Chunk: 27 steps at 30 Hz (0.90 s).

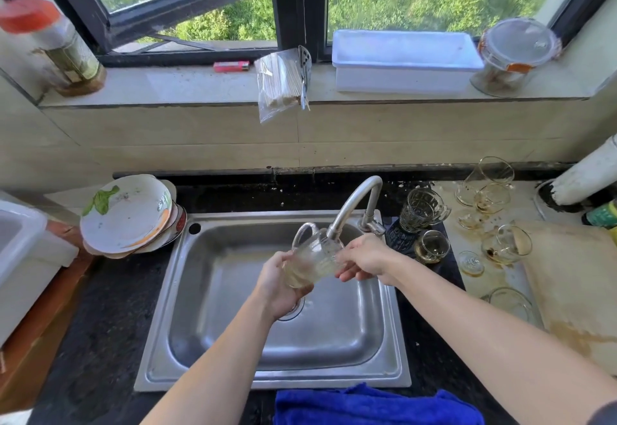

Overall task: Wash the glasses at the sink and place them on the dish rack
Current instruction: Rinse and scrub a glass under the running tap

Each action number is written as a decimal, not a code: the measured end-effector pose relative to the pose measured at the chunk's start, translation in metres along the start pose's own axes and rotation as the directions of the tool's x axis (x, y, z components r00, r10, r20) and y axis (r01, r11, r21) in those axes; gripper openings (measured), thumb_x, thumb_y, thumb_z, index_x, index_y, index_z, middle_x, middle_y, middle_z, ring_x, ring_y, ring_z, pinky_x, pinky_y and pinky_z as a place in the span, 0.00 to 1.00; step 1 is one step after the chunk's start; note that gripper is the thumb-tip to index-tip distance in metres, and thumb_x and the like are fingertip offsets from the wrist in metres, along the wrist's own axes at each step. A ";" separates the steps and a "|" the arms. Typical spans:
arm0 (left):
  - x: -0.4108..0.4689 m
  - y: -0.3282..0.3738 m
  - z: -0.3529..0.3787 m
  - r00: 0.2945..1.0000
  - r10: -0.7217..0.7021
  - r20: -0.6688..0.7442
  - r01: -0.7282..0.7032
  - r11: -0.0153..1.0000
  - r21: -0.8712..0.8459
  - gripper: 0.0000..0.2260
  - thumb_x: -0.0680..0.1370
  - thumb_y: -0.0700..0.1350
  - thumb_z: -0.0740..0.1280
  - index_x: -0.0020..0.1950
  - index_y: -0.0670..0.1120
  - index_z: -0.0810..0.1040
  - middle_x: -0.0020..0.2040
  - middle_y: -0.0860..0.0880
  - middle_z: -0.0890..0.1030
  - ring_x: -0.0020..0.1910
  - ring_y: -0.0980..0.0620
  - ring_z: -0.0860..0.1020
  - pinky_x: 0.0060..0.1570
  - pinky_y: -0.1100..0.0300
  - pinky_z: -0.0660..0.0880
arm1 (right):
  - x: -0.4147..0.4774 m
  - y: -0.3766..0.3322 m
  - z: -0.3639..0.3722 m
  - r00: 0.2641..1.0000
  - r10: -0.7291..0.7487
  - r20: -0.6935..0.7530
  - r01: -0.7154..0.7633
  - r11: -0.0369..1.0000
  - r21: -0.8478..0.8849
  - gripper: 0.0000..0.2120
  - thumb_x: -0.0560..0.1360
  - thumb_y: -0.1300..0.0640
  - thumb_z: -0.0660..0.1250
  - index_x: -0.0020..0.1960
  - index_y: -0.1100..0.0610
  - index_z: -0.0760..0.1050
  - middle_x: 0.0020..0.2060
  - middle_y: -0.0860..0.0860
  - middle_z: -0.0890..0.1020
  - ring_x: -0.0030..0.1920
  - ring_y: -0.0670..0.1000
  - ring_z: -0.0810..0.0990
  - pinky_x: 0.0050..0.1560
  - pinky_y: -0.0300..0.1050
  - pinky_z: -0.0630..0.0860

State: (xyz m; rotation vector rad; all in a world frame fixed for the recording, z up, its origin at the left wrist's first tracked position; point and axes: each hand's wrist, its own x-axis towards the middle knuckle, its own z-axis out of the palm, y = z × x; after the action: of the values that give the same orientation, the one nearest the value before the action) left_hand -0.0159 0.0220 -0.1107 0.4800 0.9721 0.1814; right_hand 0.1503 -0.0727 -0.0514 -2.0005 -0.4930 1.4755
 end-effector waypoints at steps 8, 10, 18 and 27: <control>-0.007 0.004 -0.002 0.990 -0.127 -0.057 0.137 0.962 0.236 0.21 0.79 0.61 0.54 0.47 0.45 0.75 0.33 0.42 0.76 0.22 0.49 0.70 0.20 0.66 0.64 | 0.009 -0.006 -0.004 0.999 -0.027 -0.019 0.027 0.999 -0.027 0.11 0.77 0.59 0.69 0.58 0.59 0.75 0.43 0.56 0.84 0.32 0.48 0.83 0.25 0.36 0.67; -0.009 0.005 0.001 0.986 -0.145 -0.085 0.164 0.943 0.290 0.24 0.79 0.63 0.52 0.47 0.45 0.75 0.33 0.42 0.76 0.20 0.51 0.68 0.19 0.68 0.61 | 0.013 -0.004 -0.002 0.998 -0.064 -0.026 0.064 0.998 -0.008 0.09 0.77 0.63 0.68 0.57 0.59 0.76 0.44 0.55 0.82 0.33 0.49 0.83 0.24 0.36 0.67; -0.021 0.028 0.015 0.963 0.255 -0.088 -0.146 0.767 0.625 0.19 0.80 0.56 0.62 0.55 0.39 0.74 0.42 0.45 0.73 0.30 0.52 0.70 0.26 0.60 0.67 | 0.021 0.014 0.005 0.999 -0.040 -0.033 0.046 0.979 0.198 0.06 0.78 0.61 0.68 0.54 0.57 0.79 0.41 0.56 0.81 0.37 0.51 0.76 0.32 0.42 0.76; -0.038 0.050 0.011 0.875 0.454 0.170 -0.362 0.380 0.851 0.13 0.78 0.50 0.67 0.60 0.48 0.72 0.39 0.51 0.69 0.37 0.54 0.70 0.33 0.61 0.74 | 0.034 0.016 0.015 0.993 0.094 0.073 -0.113 0.939 0.324 0.11 0.80 0.61 0.57 0.56 0.61 0.75 0.43 0.57 0.79 0.30 0.50 0.76 0.26 0.38 0.69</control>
State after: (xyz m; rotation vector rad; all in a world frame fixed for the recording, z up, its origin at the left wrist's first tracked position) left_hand -0.0244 0.0493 -0.0533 1.7146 0.9681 0.1447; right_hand 0.1456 -0.0604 -0.0902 -1.7473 -0.1516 1.5662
